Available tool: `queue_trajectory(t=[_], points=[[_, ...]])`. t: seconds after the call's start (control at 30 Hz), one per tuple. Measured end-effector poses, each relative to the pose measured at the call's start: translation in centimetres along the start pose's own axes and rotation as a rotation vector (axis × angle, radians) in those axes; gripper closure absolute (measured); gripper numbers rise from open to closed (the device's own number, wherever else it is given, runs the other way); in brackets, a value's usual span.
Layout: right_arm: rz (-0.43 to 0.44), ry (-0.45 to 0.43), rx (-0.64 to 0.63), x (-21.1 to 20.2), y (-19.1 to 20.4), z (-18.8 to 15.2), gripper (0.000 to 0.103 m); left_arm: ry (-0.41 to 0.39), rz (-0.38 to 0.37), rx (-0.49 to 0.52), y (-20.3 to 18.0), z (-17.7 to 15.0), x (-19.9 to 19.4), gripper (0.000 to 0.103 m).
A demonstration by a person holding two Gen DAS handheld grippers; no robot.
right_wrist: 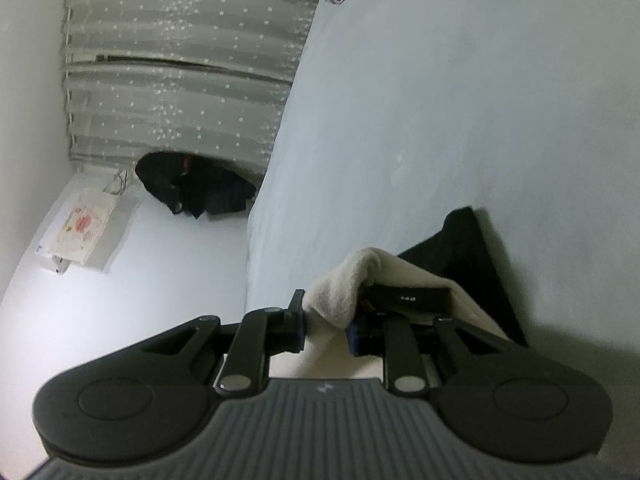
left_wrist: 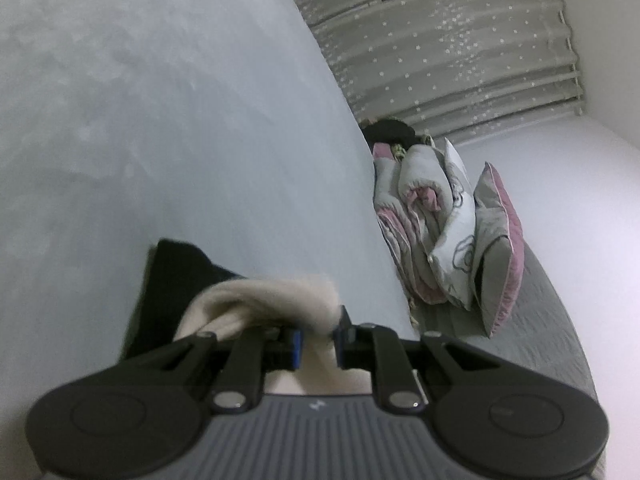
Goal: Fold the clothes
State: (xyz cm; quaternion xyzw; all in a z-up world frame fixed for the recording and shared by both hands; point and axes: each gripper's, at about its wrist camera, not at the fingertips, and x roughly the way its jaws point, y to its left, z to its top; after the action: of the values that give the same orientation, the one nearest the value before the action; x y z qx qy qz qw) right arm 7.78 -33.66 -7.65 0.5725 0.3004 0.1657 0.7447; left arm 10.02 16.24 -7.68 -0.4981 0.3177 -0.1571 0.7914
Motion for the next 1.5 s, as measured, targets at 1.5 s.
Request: queue_trajectory(t=[1.5], points=[[-0.198, -0.23, 0.083, -5.2, -0.7, -9.7, 0.043, -0.099, 0.264, -0.167, 1.0, -7.9, -5.6, 0.05]])
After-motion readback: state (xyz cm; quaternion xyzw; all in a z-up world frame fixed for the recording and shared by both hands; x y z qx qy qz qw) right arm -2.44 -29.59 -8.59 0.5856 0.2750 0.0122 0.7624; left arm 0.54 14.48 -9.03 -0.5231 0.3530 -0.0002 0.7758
